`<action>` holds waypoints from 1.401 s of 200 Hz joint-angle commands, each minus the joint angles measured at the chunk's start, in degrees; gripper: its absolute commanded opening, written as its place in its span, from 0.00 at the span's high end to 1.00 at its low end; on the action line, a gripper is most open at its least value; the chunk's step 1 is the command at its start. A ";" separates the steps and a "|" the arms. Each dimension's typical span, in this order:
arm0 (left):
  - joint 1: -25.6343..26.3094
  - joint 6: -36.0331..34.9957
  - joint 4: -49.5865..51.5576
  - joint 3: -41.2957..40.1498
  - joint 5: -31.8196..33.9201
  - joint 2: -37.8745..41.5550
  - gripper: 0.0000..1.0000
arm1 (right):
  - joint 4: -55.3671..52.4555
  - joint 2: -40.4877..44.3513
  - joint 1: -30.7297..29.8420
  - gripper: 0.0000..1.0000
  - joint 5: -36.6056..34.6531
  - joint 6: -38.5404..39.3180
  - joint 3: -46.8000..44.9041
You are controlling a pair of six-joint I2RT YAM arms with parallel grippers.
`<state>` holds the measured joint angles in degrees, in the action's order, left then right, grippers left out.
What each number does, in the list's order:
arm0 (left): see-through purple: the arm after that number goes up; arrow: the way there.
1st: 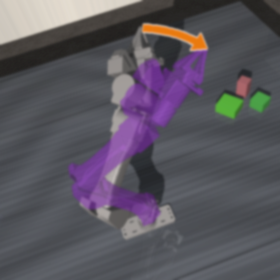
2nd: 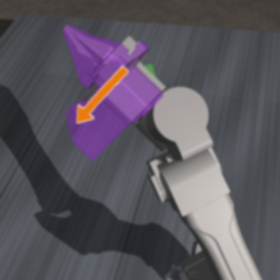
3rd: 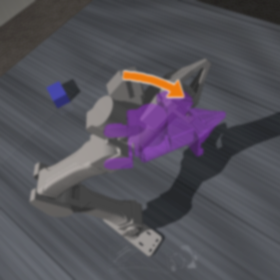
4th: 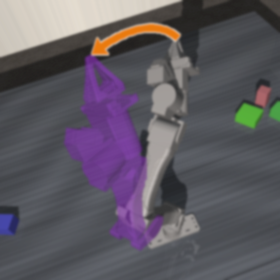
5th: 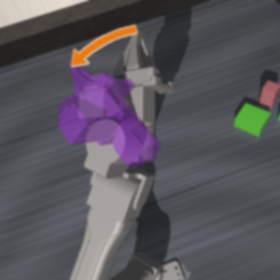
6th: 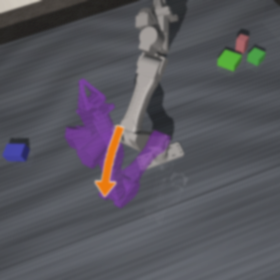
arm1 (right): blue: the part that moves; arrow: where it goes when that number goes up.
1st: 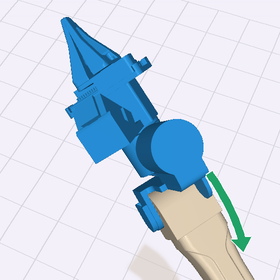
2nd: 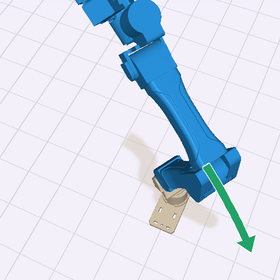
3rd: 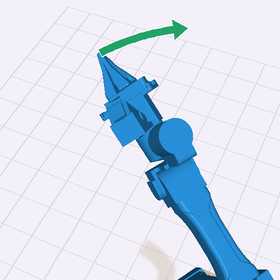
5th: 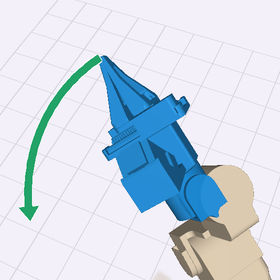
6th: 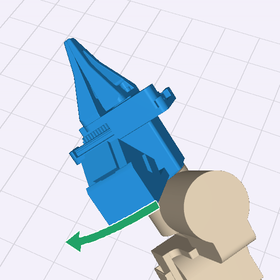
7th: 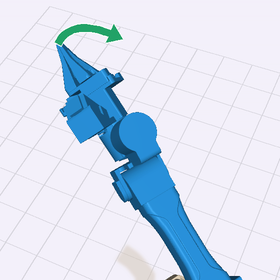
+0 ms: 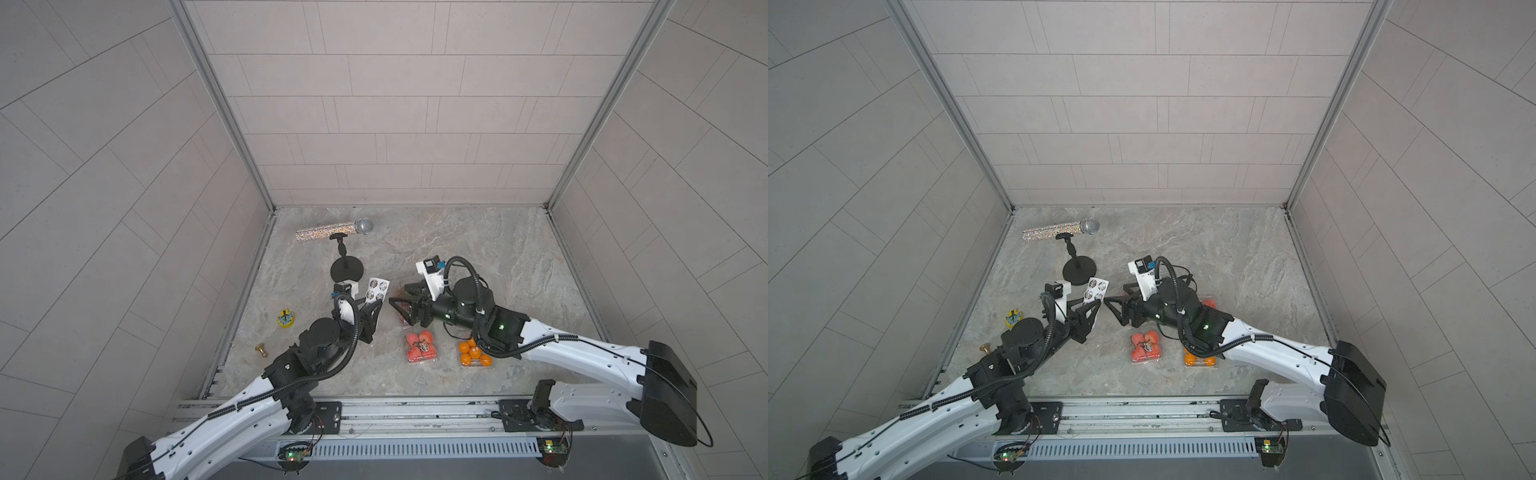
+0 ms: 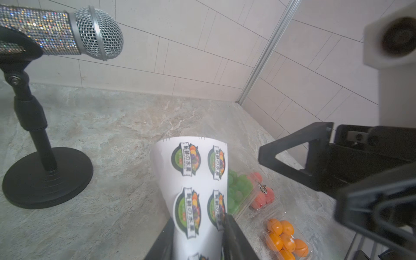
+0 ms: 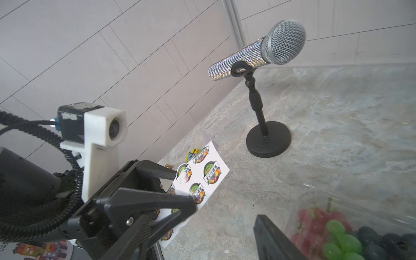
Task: Label fruit boxes
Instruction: Pick up the label sticker from the center of the board, then adjust the label sticker.
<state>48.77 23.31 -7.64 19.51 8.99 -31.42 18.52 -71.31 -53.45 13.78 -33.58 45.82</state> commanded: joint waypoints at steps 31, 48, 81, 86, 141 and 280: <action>0.01 -1.51 -7.04 -2.46 -0.63 0.56 0.63 | 7.58 -6.93 0.10 0.33 4.65 -5.09 3.38; -0.04 -1.51 -7.11 -2.46 -1.33 0.65 0.62 | 9.25 -8.71 0.10 0.42 5.74 -5.93 4.13; 0.01 -1.53 -6.78 -2.46 -1.44 1.33 0.61 | 12.09 -11.31 0.10 0.78 7.40 -6.86 4.95; 0.01 -1.46 -6.71 -2.46 -1.43 1.52 0.61 | 12.21 -11.31 0.15 0.81 6.90 -6.93 4.84; 0.01 -1.42 -4.28 -3.95 -1.00 3.80 0.55 | 12.11 -11.10 0.17 1.00 5.80 -6.00 3.78; -2.10 7.52 -7.38 1.81 -32.62 6.06 0.20 | 4.22 17.37 21.27 1.00 39.10 6.73 -8.21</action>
<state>46.87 31.44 -12.67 19.68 -19.68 -25.54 21.91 -58.22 -32.53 44.51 -29.32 38.70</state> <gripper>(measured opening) 0.801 0.049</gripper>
